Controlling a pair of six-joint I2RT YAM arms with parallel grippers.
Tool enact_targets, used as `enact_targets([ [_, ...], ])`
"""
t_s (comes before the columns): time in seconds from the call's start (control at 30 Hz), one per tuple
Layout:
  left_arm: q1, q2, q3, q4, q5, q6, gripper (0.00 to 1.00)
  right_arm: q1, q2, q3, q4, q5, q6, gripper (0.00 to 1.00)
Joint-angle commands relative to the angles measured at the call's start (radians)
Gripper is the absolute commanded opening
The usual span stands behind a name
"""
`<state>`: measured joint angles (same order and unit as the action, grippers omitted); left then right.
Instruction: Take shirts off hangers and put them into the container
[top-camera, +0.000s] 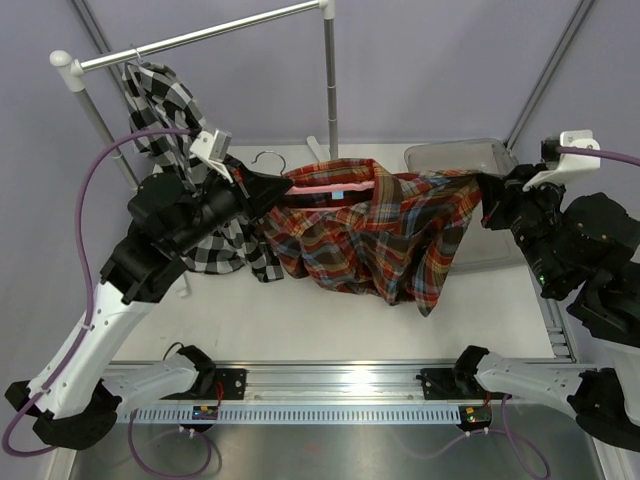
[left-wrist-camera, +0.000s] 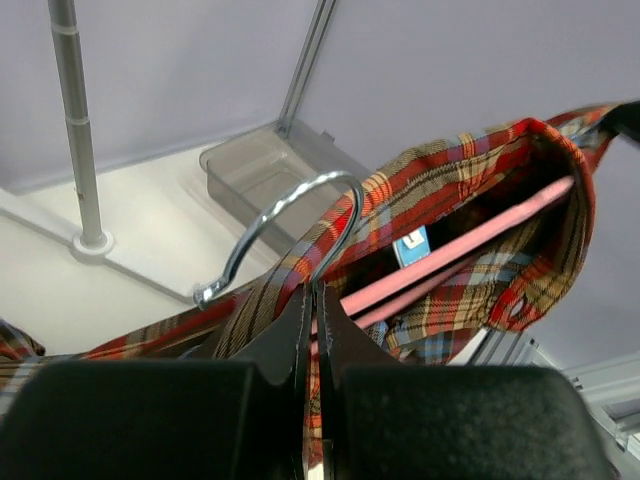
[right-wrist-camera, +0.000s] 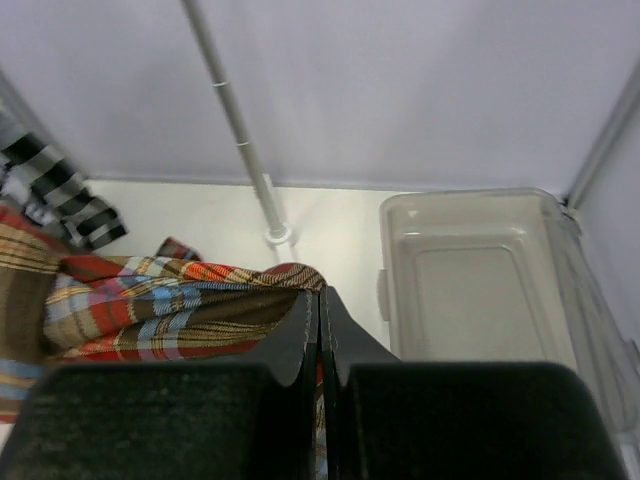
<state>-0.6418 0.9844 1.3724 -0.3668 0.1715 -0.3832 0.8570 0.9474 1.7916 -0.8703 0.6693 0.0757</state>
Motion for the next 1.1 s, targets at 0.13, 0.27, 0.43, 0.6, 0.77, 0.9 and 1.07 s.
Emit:
enact_targets([
  [0.13,0.022,-0.029,0.137,0.006,-0.112,0.064,0.00,-0.010,-0.303,-0.196,0.150,0.336,0.068,0.00],
  [0.27,0.024,0.017,0.171,0.075,-0.087,0.029,0.00,-0.010,-0.375,-0.297,0.128,0.173,0.159,0.00],
  [0.43,0.024,0.138,0.240,0.228,0.179,-0.130,0.00,-0.010,-0.224,-0.314,0.134,-0.377,0.190,0.00],
  [0.6,0.022,0.197,0.202,0.494,0.605,-0.364,0.00,-0.010,-0.124,-0.325,0.210,-0.418,0.213,0.00],
  [0.77,0.014,0.178,0.091,0.737,0.773,-0.681,0.00,-0.010,-0.056,-0.259,0.254,-0.277,0.104,0.00],
  [0.9,-0.005,0.078,-0.025,0.740,0.787,-0.755,0.00,-0.010,0.055,-0.135,0.290,-0.180,-0.011,0.00],
  [1.07,-0.016,-0.081,-0.191,0.894,0.778,-0.891,0.00,-0.012,0.200,0.024,0.353,-0.070,-0.164,0.00],
])
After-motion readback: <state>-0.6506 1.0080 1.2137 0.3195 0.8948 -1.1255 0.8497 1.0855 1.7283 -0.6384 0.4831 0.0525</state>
